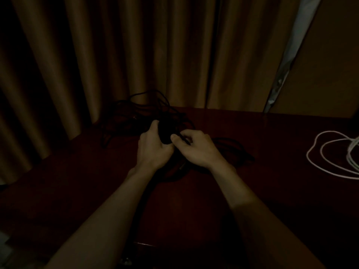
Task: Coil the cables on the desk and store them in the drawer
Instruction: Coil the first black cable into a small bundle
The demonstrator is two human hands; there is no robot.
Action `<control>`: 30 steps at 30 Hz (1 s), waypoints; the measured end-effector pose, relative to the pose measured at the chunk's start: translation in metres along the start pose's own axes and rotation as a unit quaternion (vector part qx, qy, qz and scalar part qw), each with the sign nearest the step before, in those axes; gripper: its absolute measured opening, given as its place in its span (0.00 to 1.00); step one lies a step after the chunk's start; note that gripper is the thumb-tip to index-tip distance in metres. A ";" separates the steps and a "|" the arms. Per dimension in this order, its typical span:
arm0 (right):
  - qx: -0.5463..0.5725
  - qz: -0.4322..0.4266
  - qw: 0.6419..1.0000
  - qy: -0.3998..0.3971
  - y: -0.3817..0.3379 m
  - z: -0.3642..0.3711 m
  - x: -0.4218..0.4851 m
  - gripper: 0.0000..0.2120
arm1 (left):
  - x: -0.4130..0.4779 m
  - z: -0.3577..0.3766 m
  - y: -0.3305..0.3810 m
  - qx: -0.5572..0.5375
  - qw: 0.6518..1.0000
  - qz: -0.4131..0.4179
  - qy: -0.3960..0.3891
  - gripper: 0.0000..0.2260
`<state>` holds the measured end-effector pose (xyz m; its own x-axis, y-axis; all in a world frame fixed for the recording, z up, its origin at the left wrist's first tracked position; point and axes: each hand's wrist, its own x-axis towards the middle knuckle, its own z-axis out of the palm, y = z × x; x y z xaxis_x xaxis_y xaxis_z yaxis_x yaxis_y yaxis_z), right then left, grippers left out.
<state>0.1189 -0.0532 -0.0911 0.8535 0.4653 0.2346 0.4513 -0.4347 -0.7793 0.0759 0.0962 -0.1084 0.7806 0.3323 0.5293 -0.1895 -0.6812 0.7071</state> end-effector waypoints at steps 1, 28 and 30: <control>0.000 0.004 1.000 -0.009 -0.001 0.003 0.000 0.23 | 0.000 0.001 0.000 0.020 1.000 0.006 0.002 0.09; 0.171 0.076 0.979 -0.077 0.007 -0.021 -0.007 0.15 | 0.000 -0.007 0.001 -0.131 0.979 0.011 -0.154 0.26; 0.151 0.070 0.984 -0.063 0.008 -0.021 -0.006 0.17 | 0.000 -0.008 0.003 -0.094 0.984 0.023 -0.149 0.26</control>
<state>0.1230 -0.0755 -0.0861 0.8542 0.5172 0.0532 0.2170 -0.2616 -0.9405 0.0705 0.0988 -0.1029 0.9031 0.0796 0.4220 -0.3134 -0.5497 0.7743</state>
